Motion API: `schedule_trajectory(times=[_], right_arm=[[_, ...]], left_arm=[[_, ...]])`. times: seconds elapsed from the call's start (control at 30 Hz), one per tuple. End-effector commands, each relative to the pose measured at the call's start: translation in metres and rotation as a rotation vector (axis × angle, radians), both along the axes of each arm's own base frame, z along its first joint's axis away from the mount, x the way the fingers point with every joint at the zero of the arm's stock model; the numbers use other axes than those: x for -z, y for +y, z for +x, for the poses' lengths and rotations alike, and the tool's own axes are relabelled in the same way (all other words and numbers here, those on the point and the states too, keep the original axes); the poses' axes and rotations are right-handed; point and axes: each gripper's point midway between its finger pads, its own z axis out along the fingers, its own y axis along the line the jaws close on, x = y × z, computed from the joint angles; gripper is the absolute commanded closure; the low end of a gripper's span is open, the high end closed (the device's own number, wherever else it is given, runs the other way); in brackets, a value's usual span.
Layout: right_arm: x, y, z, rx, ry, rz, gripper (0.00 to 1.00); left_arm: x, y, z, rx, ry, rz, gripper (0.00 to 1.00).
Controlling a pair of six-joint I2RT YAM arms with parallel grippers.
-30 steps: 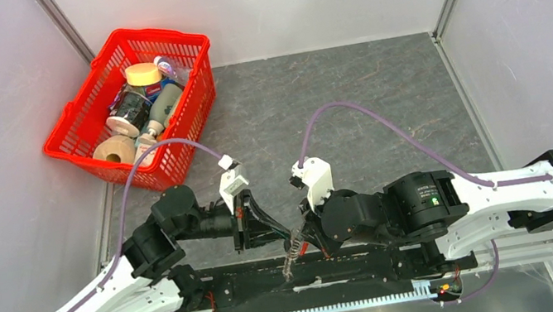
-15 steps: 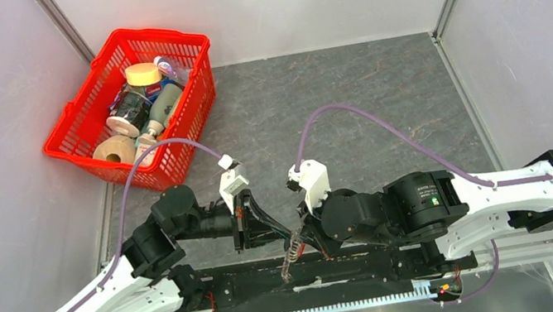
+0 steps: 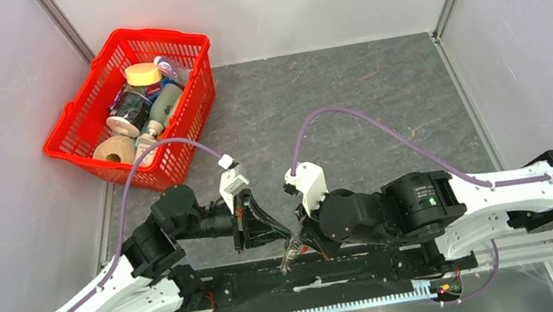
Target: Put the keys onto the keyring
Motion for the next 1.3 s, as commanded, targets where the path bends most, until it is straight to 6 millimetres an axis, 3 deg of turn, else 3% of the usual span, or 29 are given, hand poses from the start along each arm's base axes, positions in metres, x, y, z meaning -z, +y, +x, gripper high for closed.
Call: schedule_trajectory(times=[0.0, 1.03, 1.27], right_arm=[[-0.017, 0.008, -0.002, -0.016, -0.001, 0.071, 1.00], [-0.016, -0.004, -0.014, -0.145, -0.022, 0.057, 1.00], [-0.025, -0.004, -0.016, -0.170, -0.036, 0.102, 1.00]], left_arm=[[-0.023, -0.001, 0.000, 0.011, -0.071, -0.061, 0.98], [-0.019, -0.007, 0.007, -0.003, -0.067, -0.053, 0.98], [-0.015, -0.010, 0.008, -0.002, -0.057, -0.044, 0.98]])
